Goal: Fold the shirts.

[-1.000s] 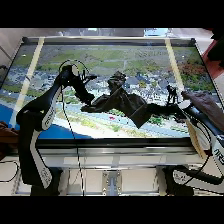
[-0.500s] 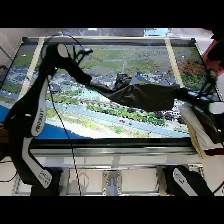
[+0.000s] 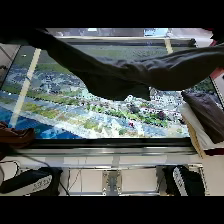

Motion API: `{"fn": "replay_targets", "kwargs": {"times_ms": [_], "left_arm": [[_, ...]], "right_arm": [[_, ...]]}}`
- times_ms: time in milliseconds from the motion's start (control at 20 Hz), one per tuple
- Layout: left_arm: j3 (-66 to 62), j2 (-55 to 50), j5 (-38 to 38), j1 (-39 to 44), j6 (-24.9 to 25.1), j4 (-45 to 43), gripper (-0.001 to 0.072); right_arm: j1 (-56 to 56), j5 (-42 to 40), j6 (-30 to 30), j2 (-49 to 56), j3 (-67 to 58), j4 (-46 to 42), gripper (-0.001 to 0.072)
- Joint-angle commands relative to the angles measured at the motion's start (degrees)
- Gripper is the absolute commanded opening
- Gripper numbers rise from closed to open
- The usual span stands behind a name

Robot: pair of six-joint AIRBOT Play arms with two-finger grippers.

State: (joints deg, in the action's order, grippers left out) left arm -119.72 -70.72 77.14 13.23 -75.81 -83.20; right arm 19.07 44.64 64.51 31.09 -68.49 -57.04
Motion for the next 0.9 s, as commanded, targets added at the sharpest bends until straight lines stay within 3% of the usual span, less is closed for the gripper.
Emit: {"fn": "replay_targets", "kwargs": {"times_ms": [0, 150, 250, 400, 500, 750, 800, 850], "left_arm": [[3.0, 6.1, -6.7, 0.0, -2.5, -2.3, 0.0012], [14.0, 2.3, -7.0, 0.0, -6.1, -6.6, 0.0012], [20.0, -3.3, -9.2, 0.0, -9.0, -11.0, 0.0012], [22.6, -15.5, -19.3, 0.0, -16.5, -17.3, 0.0012], [22.6, -23.3, -26.4, 0.0, -19.8, -17.6, 0.0012], [22.5, -35.5, -39.8, 0.0, -28.3, -18.6, 0.0013], [22.5, -36.0, -41.6, 0.0, -29.0, -18.6, 0.0014], [22.3, -35.8, -43.2, 0.0, -29.0, -18.7, 0.0042]], "right_arm": [[0.1, 8.0, 0.8, 1.2, -4.0, 2.6, 0.0021], [-0.2, 18.5, 1.9, 9.8, -1.3, 8.6, 0.0021], [-2.7, 19.5, 1.9, 16.0, 3.6, 9.9, 0.0021], [-9.8, 15.3, 1.9, 26.0, 12.0, 9.0, 0.0022], [-15.1, 6.6, 1.9, 32.6, 16.6, 7.0, 0.0022], [-25.9, -26.3, 4.7, 44.5, 20.6, 8.0, 0.0025], [-27.4, -32.5, 4.7, 45.5, 20.6, 8.2, 0.0039], [-28.7, -37.9, 4.7, 45.9, 20.6, 8.2, 0.0105]]}}
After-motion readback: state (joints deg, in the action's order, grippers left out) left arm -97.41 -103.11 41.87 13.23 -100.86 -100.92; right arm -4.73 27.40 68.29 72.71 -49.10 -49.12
